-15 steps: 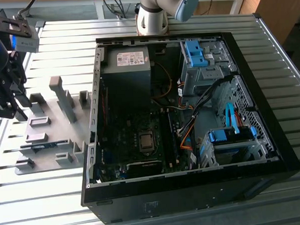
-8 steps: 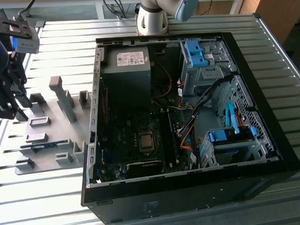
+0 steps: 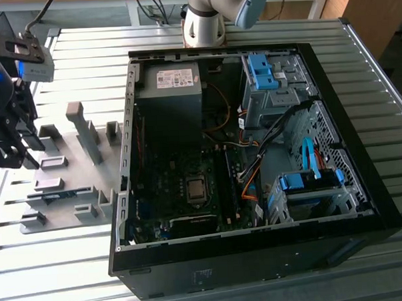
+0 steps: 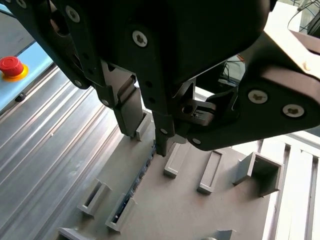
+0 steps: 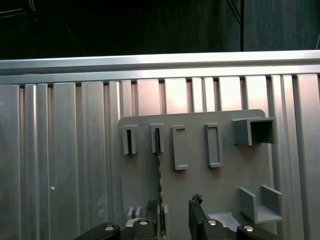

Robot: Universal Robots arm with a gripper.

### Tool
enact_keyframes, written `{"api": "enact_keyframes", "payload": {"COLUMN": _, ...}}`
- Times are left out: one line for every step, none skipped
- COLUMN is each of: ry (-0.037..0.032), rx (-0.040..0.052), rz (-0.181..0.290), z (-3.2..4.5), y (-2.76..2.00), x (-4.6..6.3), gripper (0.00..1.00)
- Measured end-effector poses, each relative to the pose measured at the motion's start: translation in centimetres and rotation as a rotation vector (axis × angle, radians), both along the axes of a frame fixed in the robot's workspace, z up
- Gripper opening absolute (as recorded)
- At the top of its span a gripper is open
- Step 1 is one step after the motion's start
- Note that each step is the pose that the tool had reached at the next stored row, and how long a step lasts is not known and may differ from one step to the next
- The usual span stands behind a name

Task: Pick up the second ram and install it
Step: 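Pick up the second ram and move it above second insertion slot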

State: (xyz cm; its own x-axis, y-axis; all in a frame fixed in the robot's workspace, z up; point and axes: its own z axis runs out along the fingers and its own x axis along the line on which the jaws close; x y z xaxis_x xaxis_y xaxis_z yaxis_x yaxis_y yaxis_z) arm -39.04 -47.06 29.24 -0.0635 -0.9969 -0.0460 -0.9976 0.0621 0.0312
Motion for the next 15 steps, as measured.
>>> {"api": "enact_keyframes", "payload": {"ry": -0.0001, "rx": 0.0016, "rz": 0.000, "z": -0.17, "y": -0.13, "x": 0.00, "gripper": 0.38}}
{"api": "enact_keyframes", "payload": {"ry": -0.0001, "rx": 0.0026, "rz": 0.002, "z": -0.35, "y": -0.21, "x": 0.00, "gripper": 0.38}}
{"api": "enact_keyframes", "payload": {"ry": -0.0002, "rx": 0.0028, "rz": 0.005, "z": -0.51, "y": -0.26, "x": 0.00, "gripper": 0.38}}
{"api": "enact_keyframes", "payload": {"ry": 0.0000, "rx": 0.0028, "rz": 0.006, "z": -0.63, "y": -0.27, "x": -0.01, "gripper": 0.38}}
{"api": "enact_keyframes", "payload": {"ry": 0.0002, "rx": 0.0027, "rz": 0.006, "z": -0.64, "y": -0.27, "x": -0.01, "gripper": 0.38}}
{"api": "enact_keyframes", "payload": {"ry": 0.0001, "rx": 0.0028, "rz": 0.007, "z": -0.65, "y": -0.28, "x": -0.01, "gripper": 0.38}}
{"api": "enact_keyframes", "payload": {"ry": 0.0000, "rx": 0.0028, "rz": 0.007, "z": -0.66, "y": -0.28, "x": 0.00, "gripper": 0.38}}
{"api": "enact_keyframes", "payload": {"ry": 0.0001, "rx": 0.0028, "rz": 0.007, "z": -0.66, "y": -0.28, "x": 0.00, "gripper": 0.38}}
{"api": "enact_keyframes", "payload": {"ry": 0.0001, "rx": 0.0028, "rz": 0.007, "z": -0.66, "y": -0.28, "x": -0.01, "gripper": 0.38}}
{"api": "enact_keyframes", "payload": {"ry": 0.0001, "rx": 0.0028, "rz": 0.007, "z": -0.66, "y": -0.28, "x": 0.00, "gripper": 0.38}}
{"api": "enact_keyframes", "payload": {"ry": 0.0001, "rx": 0.0027, "rz": 0.007, "z": -0.66, "y": -0.28, "x": 0.00, "gripper": 0.38}}
{"api": "enact_keyframes", "payload": {"ry": 0.0001, "rx": 0.0028, "rz": 0.007, "z": -0.66, "y": -0.28, "x": 0.00, "gripper": 0.38}}
{"api": "enact_keyframes", "payload": {"ry": 0.0001, "rx": 0.0027, "rz": 0.007, "z": -0.66, "y": -0.28, "x": -0.01, "gripper": 0.38}}
{"api": "enact_keyframes", "payload": {"ry": 0.0001, "rx": 0.0028, "rz": 0.007, "z": -0.66, "y": -0.28, "x": -0.01, "gripper": 0.38}}
{"api": "enact_keyframes", "payload": {"ry": 0.0001, "rx": 0.0027, "rz": 0.007, "z": -0.66, "y": -0.28, "x": -0.01, "gripper": 0.38}}
